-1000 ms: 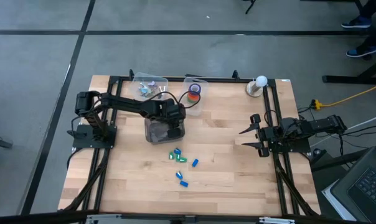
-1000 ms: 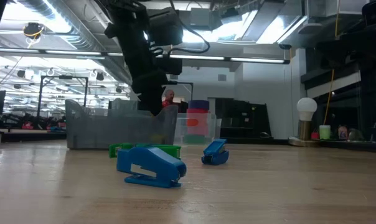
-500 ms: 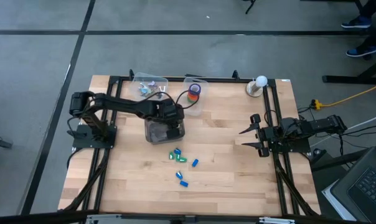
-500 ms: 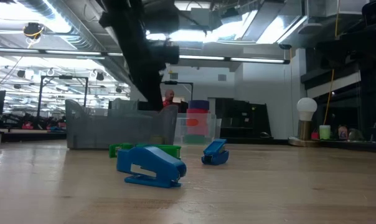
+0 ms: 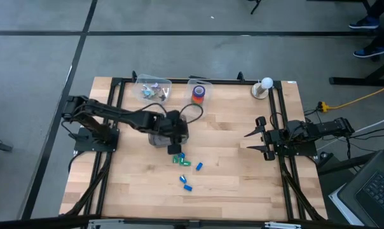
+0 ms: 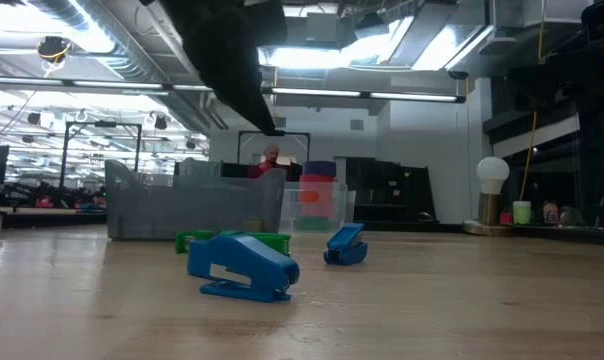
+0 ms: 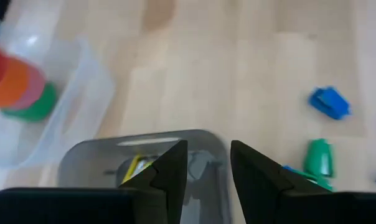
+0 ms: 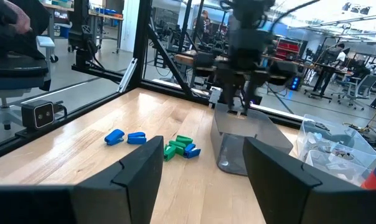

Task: Pick and place Stapler, Stapler remover, tape
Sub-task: Put the green stapler into the black bin

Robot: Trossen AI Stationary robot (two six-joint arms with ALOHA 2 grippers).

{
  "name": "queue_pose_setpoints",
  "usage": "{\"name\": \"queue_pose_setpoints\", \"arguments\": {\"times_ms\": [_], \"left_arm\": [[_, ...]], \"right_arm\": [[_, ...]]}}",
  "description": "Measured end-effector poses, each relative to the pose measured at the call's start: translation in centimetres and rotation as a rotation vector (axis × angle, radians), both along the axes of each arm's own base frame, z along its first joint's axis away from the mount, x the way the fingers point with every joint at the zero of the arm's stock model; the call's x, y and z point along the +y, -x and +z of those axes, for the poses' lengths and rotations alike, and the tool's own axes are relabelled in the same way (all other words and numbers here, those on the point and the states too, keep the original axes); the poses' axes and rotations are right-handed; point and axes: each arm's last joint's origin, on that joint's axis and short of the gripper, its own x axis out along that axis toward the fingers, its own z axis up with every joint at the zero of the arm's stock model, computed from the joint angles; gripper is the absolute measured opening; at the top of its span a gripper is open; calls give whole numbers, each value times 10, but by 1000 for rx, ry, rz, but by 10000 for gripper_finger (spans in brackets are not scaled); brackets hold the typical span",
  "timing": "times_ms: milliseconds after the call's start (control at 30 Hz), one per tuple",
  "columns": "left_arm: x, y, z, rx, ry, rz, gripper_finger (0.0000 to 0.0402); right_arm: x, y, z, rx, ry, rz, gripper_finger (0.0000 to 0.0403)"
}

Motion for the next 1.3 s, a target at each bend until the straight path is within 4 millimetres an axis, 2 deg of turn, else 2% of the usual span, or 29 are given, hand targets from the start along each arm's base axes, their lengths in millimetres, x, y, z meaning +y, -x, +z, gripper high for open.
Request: {"name": "queue_pose_setpoints", "arguments": {"times_ms": [400,633,767,1033,1300], "left_arm": [[-45,5,-4,52,-73,-436,116],[-63,1,-23,113,5,-571,114],[-75,-1,-37,156,-12,-674,114],[-78,-5,-62,258,-83,-791,114],[-74,-7,-76,330,-130,-775,135]], "right_arm": [[0,0,0,0,0,0,225],[0,0,0,0,0,0,225],[0,0,0,0,0,0,225],[0,0,0,0,0,0,225],[0,0,0,0,0,0,225]]}}
